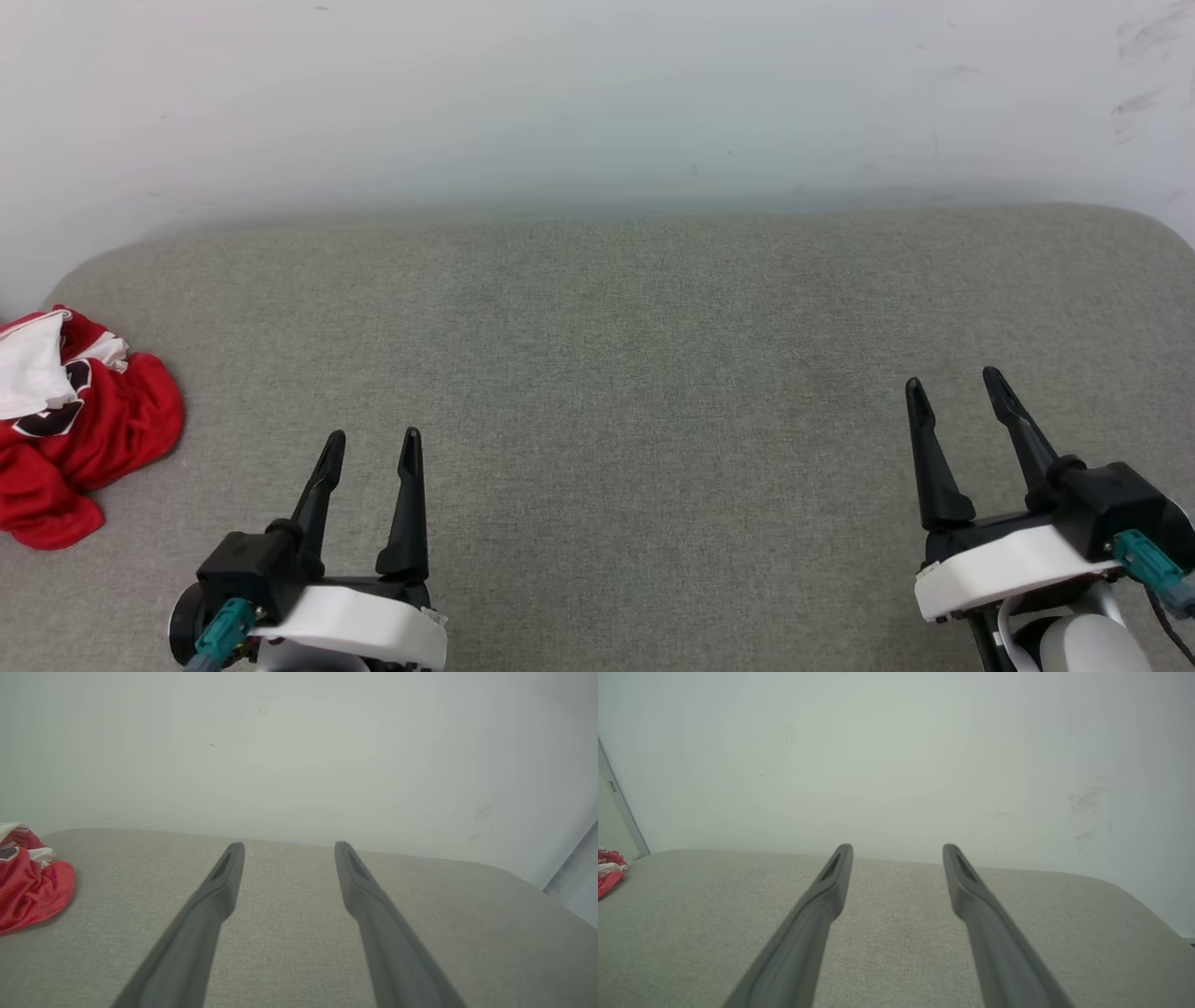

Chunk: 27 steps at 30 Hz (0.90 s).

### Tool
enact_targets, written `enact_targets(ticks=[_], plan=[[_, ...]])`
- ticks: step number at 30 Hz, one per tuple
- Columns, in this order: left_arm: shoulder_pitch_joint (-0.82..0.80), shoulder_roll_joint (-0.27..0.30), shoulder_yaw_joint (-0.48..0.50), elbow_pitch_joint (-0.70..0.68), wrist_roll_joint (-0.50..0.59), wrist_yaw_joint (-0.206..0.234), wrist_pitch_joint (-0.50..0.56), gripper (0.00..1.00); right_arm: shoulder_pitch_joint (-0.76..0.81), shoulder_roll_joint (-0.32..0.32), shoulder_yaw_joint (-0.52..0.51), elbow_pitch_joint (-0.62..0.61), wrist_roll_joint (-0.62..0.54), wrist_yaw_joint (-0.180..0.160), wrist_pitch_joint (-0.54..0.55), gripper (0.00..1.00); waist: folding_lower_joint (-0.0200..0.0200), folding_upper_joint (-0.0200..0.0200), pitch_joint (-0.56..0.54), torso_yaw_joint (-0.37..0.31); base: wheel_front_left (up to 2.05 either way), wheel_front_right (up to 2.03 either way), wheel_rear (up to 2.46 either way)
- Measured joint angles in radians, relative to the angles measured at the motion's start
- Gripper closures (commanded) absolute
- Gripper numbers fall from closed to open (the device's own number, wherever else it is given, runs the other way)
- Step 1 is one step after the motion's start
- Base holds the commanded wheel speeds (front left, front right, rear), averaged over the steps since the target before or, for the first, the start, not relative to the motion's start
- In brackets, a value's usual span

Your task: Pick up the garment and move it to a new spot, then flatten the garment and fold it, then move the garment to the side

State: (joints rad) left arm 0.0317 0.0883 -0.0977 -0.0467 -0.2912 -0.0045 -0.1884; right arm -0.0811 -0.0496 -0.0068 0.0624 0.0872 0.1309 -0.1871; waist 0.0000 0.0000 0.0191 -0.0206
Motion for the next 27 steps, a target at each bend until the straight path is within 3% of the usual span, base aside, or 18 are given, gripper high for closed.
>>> enact_targets(ticks=[8,12,22,27], plan=[[0.002,-0.004,-0.002,-0.003,0.02,0.012,-0.017,0.0,0.0,0.0,0.011,-0.001,-0.036,0.0,-0.019,0.0,0.0,0.0,0.001,-0.005,0.0,0.0,0.0],[0.006,-0.016,0.023,-0.009,0.019,-0.006,-0.026,0.0,0.0,0.0,0.012,-0.001,-0.05,0.0,-0.026,0.0,0.0,0.0,0.002,-0.006,0.0,0.0,0.0],[0.025,-0.036,0.084,-0.008,0.022,-0.084,-0.045,0.0,0.0,0.0,-0.001,0.043,0.078,0.0,-0.047,0.0,0.0,0.0,0.0,-0.009,0.0,0.0,0.0],[0.03,-0.037,0.075,0.014,0.024,-0.094,-0.054,0.0,0.0,-0.001,0.005,0.07,0.085,0.0,-0.056,0.0,0.0,0.0,0.0,-0.012,0.0,0.0,0.0]])
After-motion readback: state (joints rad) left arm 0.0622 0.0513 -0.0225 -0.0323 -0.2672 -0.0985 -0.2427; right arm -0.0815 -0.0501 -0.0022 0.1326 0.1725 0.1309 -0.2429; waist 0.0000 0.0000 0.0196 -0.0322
